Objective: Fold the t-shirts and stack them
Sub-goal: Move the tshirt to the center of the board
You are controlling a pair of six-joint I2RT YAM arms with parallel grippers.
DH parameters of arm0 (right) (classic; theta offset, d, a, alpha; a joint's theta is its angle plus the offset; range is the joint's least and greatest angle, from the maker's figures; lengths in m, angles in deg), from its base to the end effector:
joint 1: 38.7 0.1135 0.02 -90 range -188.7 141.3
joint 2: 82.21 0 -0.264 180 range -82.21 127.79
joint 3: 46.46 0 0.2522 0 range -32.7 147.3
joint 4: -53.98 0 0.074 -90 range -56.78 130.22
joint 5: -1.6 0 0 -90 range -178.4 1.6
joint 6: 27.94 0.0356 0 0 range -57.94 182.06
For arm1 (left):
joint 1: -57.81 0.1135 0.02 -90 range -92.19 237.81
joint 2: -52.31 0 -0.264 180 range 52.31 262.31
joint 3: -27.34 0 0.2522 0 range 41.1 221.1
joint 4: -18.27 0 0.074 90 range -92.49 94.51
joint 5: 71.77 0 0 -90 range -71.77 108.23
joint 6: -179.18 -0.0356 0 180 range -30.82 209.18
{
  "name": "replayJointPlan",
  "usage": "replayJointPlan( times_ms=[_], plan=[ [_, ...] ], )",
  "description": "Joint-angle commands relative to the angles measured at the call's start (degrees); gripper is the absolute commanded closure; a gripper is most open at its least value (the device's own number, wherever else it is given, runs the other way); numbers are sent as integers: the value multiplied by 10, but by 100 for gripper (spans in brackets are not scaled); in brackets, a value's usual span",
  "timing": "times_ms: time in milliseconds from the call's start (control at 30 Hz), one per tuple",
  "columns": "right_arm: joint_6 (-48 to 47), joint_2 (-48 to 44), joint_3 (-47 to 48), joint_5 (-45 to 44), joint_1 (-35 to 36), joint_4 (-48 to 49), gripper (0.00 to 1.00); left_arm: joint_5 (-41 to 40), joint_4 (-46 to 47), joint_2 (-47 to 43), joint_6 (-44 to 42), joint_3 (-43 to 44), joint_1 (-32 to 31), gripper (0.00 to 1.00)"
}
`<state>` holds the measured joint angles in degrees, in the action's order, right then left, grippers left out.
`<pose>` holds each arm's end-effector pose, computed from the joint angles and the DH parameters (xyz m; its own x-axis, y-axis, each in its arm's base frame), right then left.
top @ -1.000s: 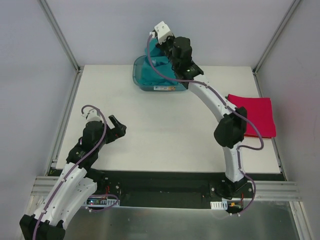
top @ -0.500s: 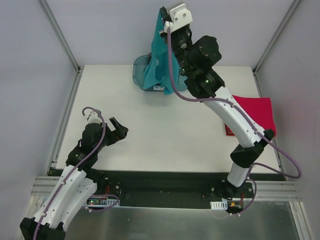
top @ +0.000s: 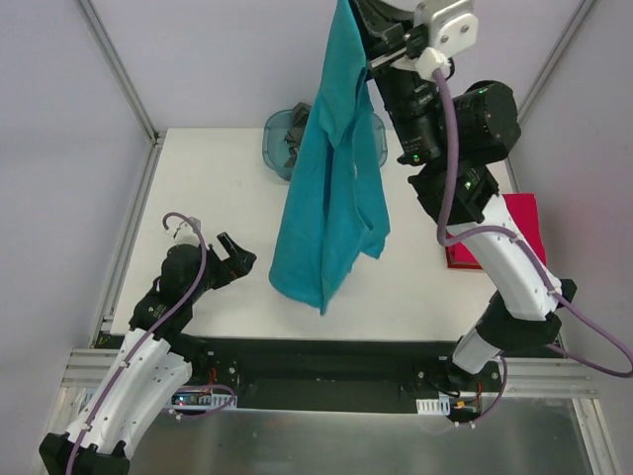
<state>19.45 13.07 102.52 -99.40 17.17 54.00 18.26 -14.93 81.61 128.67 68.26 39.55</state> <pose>0.1504 0.2098 0.6675 0.8401 0.0550 -0.5396 -0.2452 0.9259 -0.2874 0.1317 -0.0435 0.2532 -0.4691 -0.5149 -0.7175 0.0200 0.8060 -0.5915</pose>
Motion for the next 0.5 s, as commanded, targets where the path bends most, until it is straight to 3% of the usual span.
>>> replayJointPlan(
  times_ms=[0, 200, 467],
  plan=[
    [-8, -49, -119, -78, -1, -2, 100, 22, 5, -6, 14, -10, 6, 1],
    [6, -163, -460, -233, -30, 16, 100, 30, 5, 3, 22, -21, 6, 1],
    [268, -258, -867, -353, -112, -2, 100, 101, 20, 48, 38, -47, 6, 1]
  ],
)
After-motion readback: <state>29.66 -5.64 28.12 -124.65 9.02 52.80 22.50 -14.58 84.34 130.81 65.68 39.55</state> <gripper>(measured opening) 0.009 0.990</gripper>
